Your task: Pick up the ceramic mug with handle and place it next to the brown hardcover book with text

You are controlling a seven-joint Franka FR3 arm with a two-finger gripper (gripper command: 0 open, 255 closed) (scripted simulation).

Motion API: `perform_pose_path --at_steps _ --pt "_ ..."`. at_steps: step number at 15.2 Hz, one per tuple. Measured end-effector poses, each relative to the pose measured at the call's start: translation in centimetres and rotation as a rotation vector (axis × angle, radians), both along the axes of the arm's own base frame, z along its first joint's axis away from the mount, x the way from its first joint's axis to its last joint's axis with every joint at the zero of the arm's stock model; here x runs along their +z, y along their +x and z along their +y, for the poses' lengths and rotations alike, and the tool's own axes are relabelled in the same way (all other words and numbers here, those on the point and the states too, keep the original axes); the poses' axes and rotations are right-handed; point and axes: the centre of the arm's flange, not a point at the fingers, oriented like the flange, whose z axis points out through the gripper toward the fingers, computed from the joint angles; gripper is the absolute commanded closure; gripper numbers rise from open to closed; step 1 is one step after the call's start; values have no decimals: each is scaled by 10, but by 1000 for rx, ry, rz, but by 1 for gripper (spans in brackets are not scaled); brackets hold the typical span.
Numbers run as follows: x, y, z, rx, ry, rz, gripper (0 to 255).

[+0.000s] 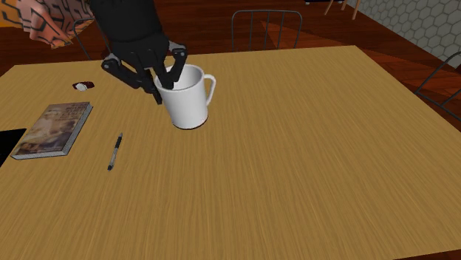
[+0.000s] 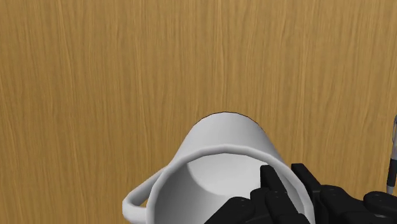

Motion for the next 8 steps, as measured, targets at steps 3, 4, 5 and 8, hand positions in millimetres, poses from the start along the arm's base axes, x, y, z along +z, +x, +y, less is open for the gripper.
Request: perform_pose_path --at_steps 3,4,5,8 --pt "5 10 40 0 0 -1 255" --pt "4 16 52 0 0 -1 255" --pt "4 18 66 0 0 -1 255" --pt "3 23 102 1 -1 -1 255"
